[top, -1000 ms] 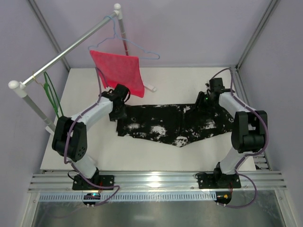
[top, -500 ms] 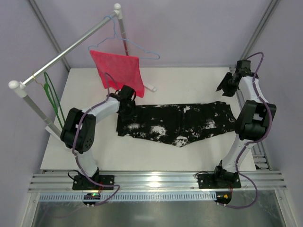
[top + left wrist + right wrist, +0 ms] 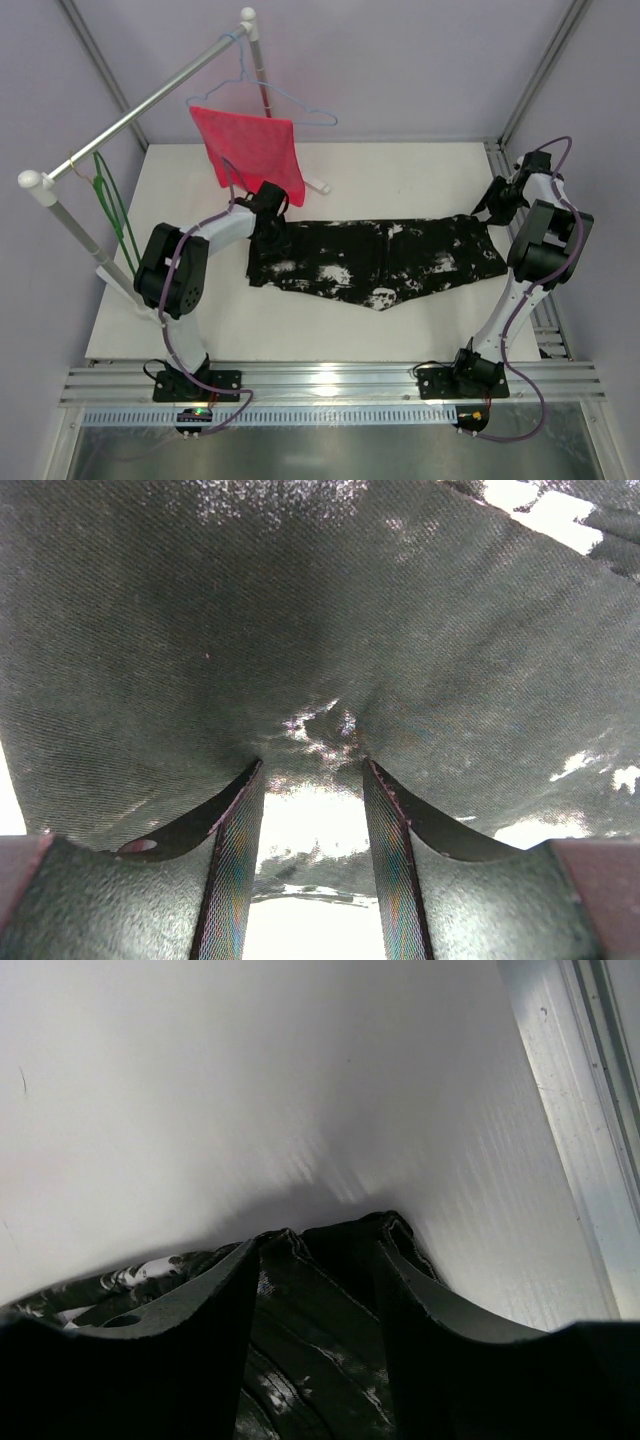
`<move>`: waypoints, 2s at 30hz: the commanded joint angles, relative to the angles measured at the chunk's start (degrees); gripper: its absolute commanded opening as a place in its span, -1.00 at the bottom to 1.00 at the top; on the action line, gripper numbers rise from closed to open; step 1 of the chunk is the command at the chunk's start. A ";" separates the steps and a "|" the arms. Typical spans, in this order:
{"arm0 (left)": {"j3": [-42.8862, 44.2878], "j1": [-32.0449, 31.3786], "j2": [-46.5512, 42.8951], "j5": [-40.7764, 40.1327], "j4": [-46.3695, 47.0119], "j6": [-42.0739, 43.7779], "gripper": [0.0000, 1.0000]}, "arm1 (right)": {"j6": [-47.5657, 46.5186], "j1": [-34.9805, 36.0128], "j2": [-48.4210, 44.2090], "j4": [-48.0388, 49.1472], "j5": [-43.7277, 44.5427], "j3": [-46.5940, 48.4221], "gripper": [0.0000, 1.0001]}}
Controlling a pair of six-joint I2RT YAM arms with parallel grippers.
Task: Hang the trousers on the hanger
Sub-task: Fold the trousers
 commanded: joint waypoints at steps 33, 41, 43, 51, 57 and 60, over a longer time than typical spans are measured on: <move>-2.32 0.38 7.65 -5.98 -1.13 -2.58 -0.11 | -0.52 -2.92 -4.41 5.32 10.03 -3.85 -0.92; -2.05 0.65 7.74 -8.70 -2.27 -2.76 -0.11 | 1.33 -4.15 -5.29 7.69 12.41 -4.64 -0.92; -1.97 0.74 8.00 -8.71 -2.36 -2.76 -0.11 | 1.86 -4.33 -4.06 7.17 12.58 -3.59 -0.92; -1.70 0.74 4.24 -4.07 0.88 -2.94 -0.06 | 2.47 -3.80 -4.83 4.45 4.68 -3.06 -0.34; 2.60 0.12 0.29 1.83 0.53 -1.62 0.05 | 3.27 0.41 -16.00 -3.20 2.05 -6.83 0.20; 2.52 -0.32 -2.26 6.04 2.38 -0.92 0.08 | 2.82 6.29 -21.62 -2.77 -1.38 -10.68 0.22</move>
